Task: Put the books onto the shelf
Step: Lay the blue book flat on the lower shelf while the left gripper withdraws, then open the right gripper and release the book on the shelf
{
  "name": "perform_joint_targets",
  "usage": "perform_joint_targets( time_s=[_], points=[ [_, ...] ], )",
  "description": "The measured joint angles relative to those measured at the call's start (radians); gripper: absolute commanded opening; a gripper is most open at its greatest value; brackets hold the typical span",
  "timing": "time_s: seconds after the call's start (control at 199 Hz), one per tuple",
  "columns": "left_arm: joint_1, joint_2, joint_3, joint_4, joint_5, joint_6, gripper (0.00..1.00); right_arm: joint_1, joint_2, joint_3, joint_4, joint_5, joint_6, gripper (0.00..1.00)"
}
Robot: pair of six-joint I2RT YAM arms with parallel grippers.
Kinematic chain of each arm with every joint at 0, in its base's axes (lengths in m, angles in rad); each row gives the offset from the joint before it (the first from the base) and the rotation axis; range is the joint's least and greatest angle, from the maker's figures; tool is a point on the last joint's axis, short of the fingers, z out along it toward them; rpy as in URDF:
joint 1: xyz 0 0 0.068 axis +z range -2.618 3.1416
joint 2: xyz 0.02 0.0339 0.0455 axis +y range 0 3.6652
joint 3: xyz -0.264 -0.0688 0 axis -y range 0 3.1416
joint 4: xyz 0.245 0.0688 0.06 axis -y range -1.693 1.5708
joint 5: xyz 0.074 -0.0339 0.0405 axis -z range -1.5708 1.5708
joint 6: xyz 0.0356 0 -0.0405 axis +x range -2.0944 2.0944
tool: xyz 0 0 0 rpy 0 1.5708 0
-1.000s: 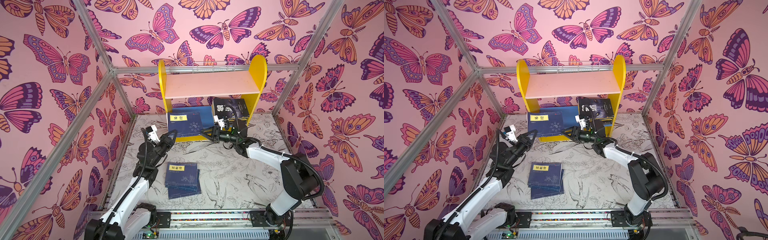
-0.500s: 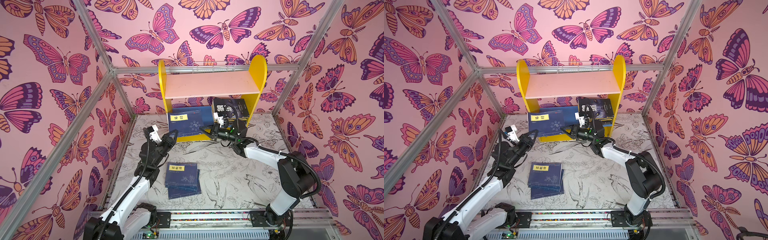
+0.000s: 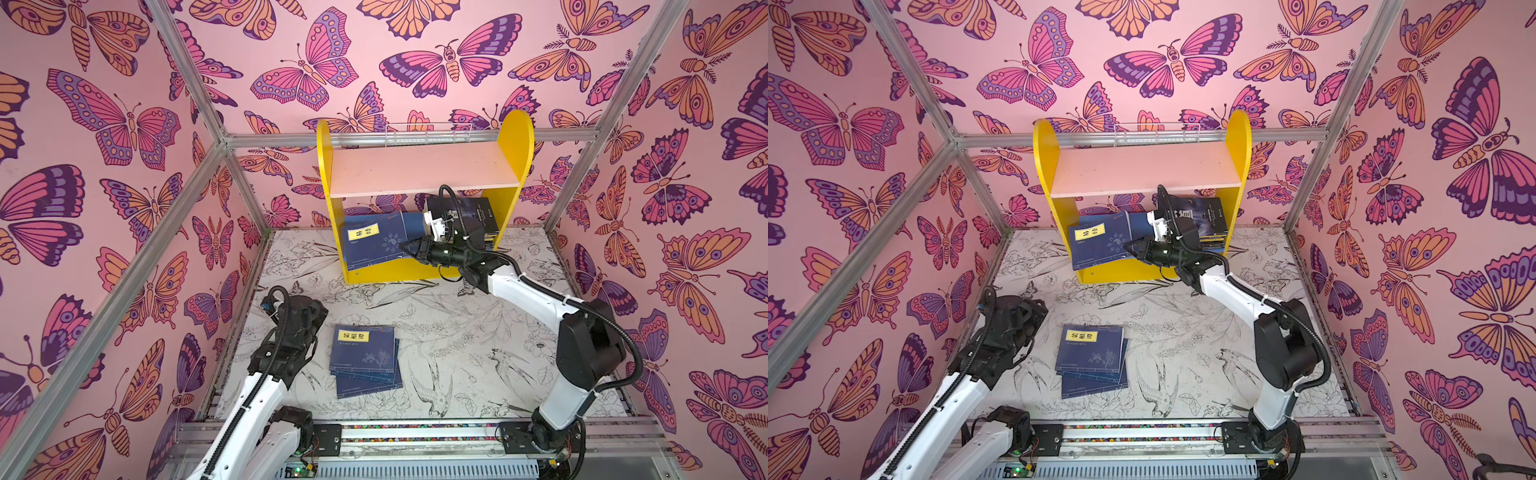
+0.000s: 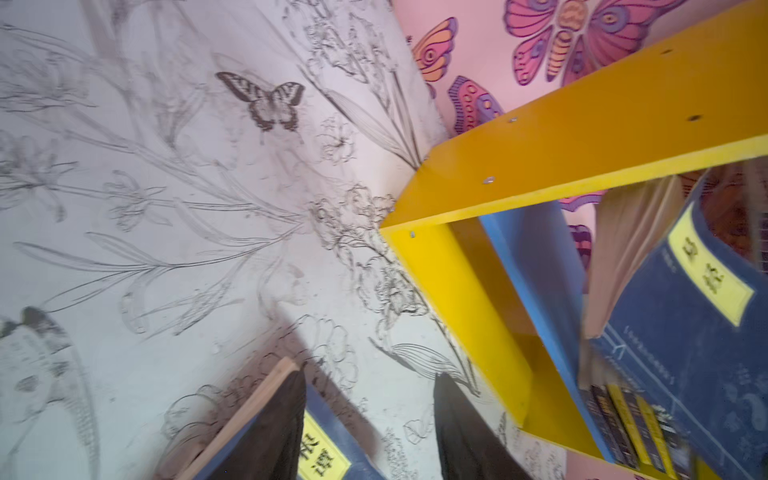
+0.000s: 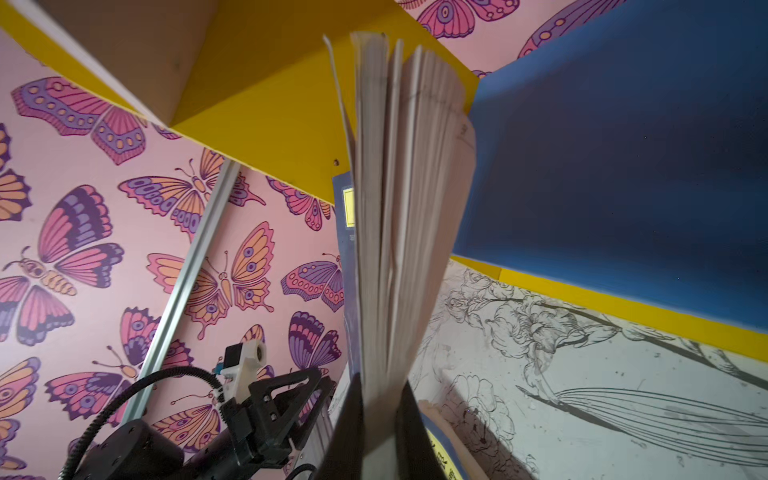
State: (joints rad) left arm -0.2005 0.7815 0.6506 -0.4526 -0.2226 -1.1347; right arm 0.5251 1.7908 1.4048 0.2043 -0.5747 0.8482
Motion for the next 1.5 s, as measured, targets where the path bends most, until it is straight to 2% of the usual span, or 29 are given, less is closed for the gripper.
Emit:
perform_joint_targets(
  time_s=[0.371,0.892,0.968,1.078,1.158,1.309,1.499],
  points=[
    [0.028,-0.019,-0.005,-0.096,-0.006,0.002,0.52,0.000,0.129,0.103,-0.066,0.134,-0.061,0.00],
    [0.037,0.006,-0.027,-0.102,0.013,0.030,0.51,0.000,0.327,0.332,-0.064,0.116,0.004,0.00],
    [0.037,0.006,-0.028,-0.101,0.017,0.031,0.51,0.000,0.350,0.362,-0.068,0.110,0.012,0.13],
    [0.037,0.009,-0.030,-0.101,0.023,0.031,0.51,0.000,0.367,0.404,-0.098,0.108,0.013,0.44],
    [0.037,0.016,-0.034,-0.101,0.025,0.031,0.51,0.000,0.369,0.416,-0.127,0.119,0.014,0.58],
    [0.037,0.033,-0.045,-0.102,0.040,0.031,0.52,0.001,0.369,0.419,-0.188,0.159,-0.013,0.73],
    [0.037,0.046,-0.056,-0.101,0.050,0.031,0.55,0.003,0.367,0.419,-0.268,0.251,-0.056,0.78]
  ],
)
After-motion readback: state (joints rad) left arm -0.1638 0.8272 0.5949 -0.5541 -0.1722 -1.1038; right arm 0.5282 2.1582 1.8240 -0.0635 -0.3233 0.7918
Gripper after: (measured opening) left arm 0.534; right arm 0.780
